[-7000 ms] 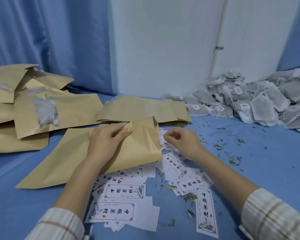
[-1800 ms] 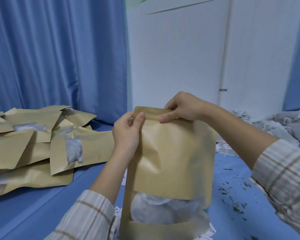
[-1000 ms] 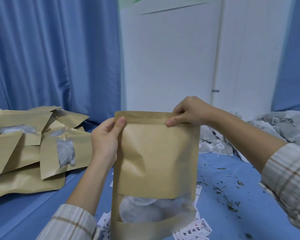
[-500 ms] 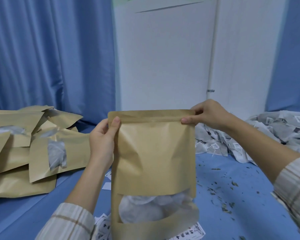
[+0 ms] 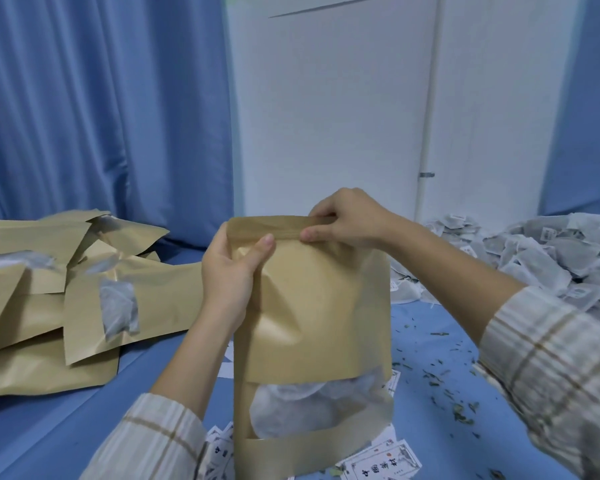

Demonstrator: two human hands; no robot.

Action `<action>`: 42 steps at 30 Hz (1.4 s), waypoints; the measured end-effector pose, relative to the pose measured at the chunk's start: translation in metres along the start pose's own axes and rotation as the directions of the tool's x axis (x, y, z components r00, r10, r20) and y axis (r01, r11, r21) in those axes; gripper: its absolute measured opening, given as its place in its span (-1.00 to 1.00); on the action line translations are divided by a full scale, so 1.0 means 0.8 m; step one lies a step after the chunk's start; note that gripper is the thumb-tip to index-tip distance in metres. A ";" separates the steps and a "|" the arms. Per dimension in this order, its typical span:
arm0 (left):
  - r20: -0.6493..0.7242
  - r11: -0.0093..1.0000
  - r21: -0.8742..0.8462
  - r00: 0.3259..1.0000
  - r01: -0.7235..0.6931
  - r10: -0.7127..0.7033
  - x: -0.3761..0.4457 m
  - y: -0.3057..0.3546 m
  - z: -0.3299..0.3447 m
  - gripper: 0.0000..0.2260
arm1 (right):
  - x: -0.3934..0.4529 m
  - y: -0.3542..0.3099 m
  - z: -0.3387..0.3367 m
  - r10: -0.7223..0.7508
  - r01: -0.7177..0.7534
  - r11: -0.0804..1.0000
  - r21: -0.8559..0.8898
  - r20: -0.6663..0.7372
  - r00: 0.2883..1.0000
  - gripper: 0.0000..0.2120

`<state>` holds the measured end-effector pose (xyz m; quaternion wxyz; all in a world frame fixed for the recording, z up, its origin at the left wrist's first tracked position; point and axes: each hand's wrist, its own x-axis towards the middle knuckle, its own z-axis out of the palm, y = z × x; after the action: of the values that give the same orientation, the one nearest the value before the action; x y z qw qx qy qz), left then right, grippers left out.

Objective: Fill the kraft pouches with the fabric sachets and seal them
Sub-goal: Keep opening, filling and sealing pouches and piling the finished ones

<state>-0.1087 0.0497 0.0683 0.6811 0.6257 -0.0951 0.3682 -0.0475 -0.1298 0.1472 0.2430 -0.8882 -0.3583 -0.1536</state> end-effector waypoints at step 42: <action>0.308 0.417 -0.711 0.784 0.566 -0.539 -0.031 -0.135 -0.128 -0.56 | -0.078 0.134 0.165 0.559 -0.384 0.065 0.921 0.285 0.778 -0.62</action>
<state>-0.0933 0.1407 -0.0508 0.9607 0.2718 -0.0431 0.0357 -0.0014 -0.1605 -0.0252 0.7867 -0.6041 -0.0464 0.1183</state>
